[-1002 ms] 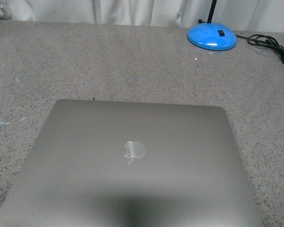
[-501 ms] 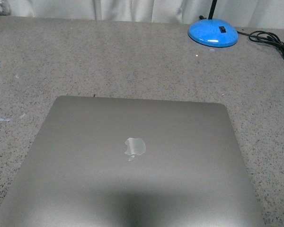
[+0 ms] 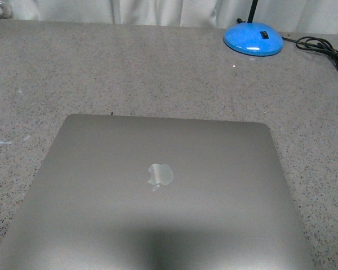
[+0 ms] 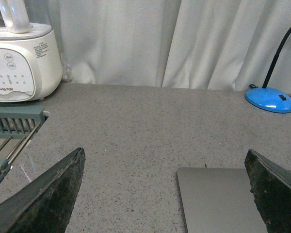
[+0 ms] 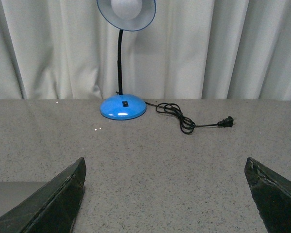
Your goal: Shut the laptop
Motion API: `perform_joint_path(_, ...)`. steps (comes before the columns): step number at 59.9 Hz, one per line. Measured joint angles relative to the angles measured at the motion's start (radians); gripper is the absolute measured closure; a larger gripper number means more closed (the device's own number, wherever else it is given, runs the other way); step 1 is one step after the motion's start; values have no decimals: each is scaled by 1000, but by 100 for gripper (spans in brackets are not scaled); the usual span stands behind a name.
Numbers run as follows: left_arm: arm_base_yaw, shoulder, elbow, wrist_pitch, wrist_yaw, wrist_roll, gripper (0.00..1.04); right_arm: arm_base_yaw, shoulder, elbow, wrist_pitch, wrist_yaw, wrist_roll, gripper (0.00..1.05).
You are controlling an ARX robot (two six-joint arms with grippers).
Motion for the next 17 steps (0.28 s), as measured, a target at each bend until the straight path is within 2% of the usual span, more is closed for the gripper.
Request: perform_joint_path(17, 0, 0, 0, 0, 0, 0, 6, 0, 0, 0, 0, 0, 0, 9)
